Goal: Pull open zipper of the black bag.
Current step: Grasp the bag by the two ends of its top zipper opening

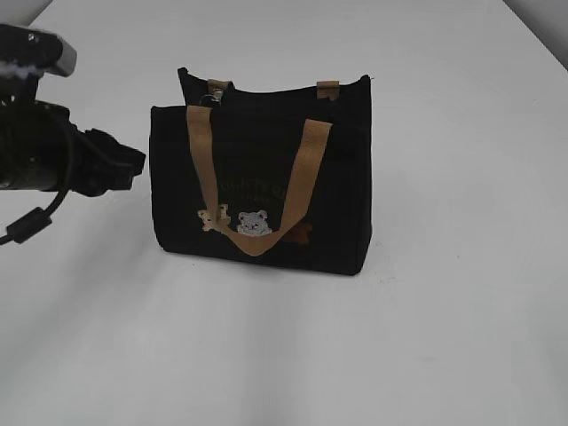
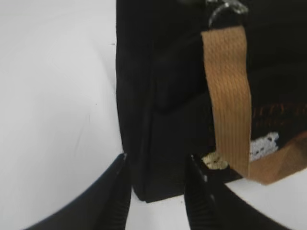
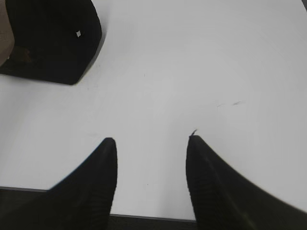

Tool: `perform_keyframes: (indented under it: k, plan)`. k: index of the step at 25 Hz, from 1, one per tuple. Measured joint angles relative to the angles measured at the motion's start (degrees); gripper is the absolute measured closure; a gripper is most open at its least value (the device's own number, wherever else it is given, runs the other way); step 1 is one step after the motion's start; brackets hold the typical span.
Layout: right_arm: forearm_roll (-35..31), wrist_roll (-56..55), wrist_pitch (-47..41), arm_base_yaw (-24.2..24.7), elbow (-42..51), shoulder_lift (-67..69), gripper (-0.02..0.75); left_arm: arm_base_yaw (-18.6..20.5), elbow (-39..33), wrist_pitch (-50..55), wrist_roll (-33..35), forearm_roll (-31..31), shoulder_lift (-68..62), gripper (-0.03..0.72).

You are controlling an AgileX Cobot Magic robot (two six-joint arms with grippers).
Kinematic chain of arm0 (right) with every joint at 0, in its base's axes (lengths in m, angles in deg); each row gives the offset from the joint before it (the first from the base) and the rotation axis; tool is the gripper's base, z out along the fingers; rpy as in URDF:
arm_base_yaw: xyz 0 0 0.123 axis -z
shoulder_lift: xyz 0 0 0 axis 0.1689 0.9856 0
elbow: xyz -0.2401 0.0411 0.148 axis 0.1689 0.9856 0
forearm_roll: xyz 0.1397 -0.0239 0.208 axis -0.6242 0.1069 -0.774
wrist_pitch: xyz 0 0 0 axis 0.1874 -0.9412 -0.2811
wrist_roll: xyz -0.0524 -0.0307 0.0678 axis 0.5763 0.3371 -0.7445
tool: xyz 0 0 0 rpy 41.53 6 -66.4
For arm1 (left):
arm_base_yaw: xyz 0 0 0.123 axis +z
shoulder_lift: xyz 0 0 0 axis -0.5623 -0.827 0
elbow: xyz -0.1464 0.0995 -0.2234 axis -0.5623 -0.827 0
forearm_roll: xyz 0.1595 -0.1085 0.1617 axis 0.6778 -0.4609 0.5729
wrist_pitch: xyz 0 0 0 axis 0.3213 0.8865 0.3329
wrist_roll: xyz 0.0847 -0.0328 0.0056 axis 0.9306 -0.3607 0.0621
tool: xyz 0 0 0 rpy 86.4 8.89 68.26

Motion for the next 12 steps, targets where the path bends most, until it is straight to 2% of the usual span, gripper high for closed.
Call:
perform_keyframes:
  k: [3,7,9,12]
  plan:
    - [-0.07,0.00,0.00,0.00,0.00,0.00,0.366,1.93,2.77,1.61,0.00,-5.39,-2.32,0.402]
    - [-0.32,0.00,0.00,0.00,0.00,0.00,0.366,8.39,6.07,10.79,0.73,-11.72,-6.31,0.399]
    - [-0.69,0.00,0.06,0.00,0.00,0.00,0.366,12.22,6.64,15.04,4.02,-18.27,-8.24,0.399]
    - [-0.96,0.00,0.06,0.00,0.00,0.00,0.366,16.97,6.62,24.44,13.46,-32.16,-10.24,0.398]
